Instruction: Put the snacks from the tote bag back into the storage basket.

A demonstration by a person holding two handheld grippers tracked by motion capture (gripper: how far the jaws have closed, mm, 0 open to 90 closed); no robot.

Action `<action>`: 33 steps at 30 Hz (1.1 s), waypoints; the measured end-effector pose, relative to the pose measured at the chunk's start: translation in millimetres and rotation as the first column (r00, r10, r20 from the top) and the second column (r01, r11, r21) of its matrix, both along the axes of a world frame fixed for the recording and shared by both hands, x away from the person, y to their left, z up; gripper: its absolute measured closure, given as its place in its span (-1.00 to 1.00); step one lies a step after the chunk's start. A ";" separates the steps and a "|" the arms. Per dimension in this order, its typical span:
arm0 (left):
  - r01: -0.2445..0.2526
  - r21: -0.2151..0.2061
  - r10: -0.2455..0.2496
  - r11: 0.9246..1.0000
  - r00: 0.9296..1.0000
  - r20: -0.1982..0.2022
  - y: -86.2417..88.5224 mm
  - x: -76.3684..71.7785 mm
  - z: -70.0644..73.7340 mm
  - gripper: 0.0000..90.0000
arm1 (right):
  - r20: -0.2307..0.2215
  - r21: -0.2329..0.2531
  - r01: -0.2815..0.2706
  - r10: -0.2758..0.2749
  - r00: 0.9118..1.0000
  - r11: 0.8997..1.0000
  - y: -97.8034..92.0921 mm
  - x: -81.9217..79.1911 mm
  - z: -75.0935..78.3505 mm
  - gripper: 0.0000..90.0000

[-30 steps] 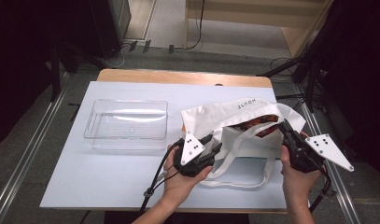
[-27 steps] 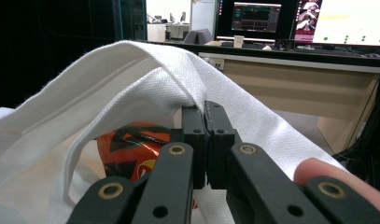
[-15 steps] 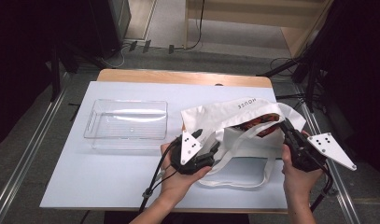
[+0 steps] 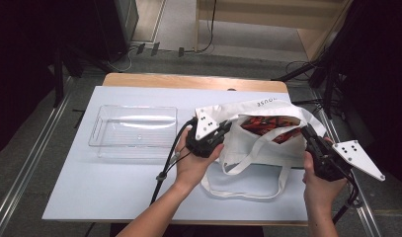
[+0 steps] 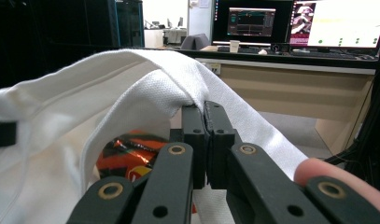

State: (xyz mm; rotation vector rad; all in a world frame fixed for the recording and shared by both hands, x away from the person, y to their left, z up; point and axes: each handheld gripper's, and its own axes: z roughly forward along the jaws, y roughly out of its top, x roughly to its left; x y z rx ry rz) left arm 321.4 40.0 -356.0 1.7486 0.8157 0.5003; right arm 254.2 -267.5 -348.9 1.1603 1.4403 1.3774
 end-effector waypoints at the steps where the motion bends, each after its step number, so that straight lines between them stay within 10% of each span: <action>1: -0.009 -0.009 0.009 1.000 1.000 -0.016 -1.0 8.3 -1.8 0.94 | 0.001 0.000 0.001 -0.001 1.000 1.000 -0.3 0.4 -0.2 1.00; 9: -0.038 -0.001 0.037 0.999 0.982 -0.184 -12.2 52.1 -32.9 0.85 | -0.022 -0.026 -0.026 0.025 0.999 0.999 9.0 6.1 -4.1 1.00; 18: -0.020 0.030 0.028 0.999 0.958 -0.284 -20.9 67.3 -58.5 0.81 | -0.041 -0.061 -0.042 0.039 0.998 0.997 17.5 15.9 -5.3 1.00; 28: -0.013 0.022 0.014 1.000 0.998 -0.060 -14.4 37.1 -32.5 0.09 | -0.015 -0.032 -0.037 0.037 0.999 0.999 10.0 13.3 -0.7 1.00; 33: 0.052 0.032 -0.051 0.998 0.997 -0.056 -12.4 32.3 -25.8 0.88 | 0.005 -0.028 -0.029 0.029 1.000 0.999 8.2 10.4 3.4 1.00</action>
